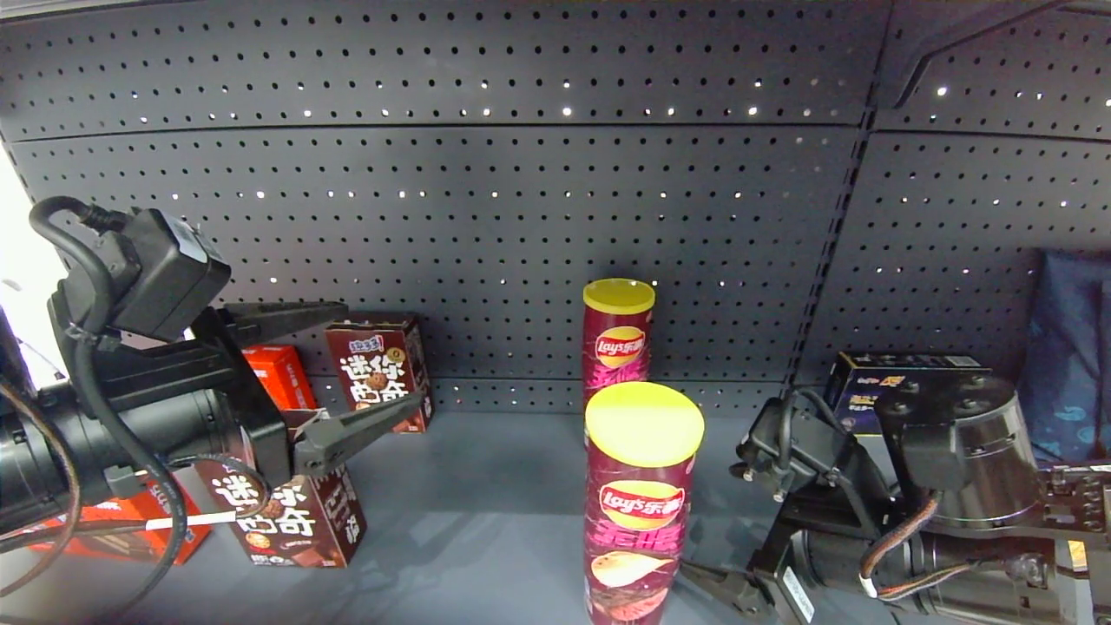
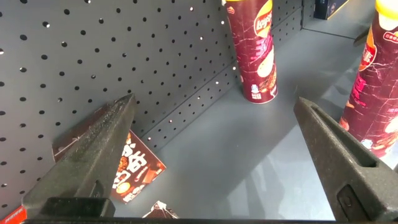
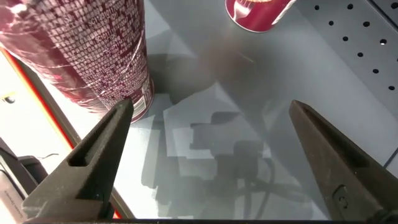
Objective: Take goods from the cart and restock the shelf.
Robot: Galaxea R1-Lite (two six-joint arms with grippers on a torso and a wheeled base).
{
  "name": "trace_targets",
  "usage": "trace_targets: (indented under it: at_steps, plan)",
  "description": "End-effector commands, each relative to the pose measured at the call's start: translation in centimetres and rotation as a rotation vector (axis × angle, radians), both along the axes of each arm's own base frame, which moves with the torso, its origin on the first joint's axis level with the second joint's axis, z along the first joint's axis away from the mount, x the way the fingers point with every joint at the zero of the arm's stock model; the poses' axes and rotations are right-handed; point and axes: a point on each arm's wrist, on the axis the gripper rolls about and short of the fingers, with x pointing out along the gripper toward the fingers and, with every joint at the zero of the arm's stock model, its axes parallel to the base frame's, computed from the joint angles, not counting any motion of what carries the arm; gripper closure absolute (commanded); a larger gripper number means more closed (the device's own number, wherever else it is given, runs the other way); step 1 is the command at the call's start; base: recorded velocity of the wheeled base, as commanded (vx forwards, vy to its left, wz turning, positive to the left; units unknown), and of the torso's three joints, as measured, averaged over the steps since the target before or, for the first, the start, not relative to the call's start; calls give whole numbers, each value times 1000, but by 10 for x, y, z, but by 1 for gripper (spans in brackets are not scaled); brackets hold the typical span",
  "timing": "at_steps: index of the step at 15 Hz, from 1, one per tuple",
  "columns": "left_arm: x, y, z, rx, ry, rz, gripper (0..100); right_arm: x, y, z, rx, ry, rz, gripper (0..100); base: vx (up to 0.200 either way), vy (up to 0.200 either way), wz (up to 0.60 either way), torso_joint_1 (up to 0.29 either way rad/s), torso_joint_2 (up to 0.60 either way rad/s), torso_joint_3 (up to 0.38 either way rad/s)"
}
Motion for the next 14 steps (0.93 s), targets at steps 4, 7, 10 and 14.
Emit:
trace_targets:
  at_steps: [4,7,10,14]
  plan:
    - [0,0,0,0,0,0,0,2,3,-2,-5,4,5,0,0,0,0,0,0,0]
    - [-1,0,-1,1,1,0,0,0,1,-3,-7,9,3,0,0,0,0,0,0,0]
    - [-6,4,-3,0,1,13,0,-6,-8,4,36,-4,-22,0,0,0,0,0,0,0]
    - [-22,13,10,-23,-62,39,0,-8,-35,48,185,-137,-161,0,0,0,0,0,0,0]
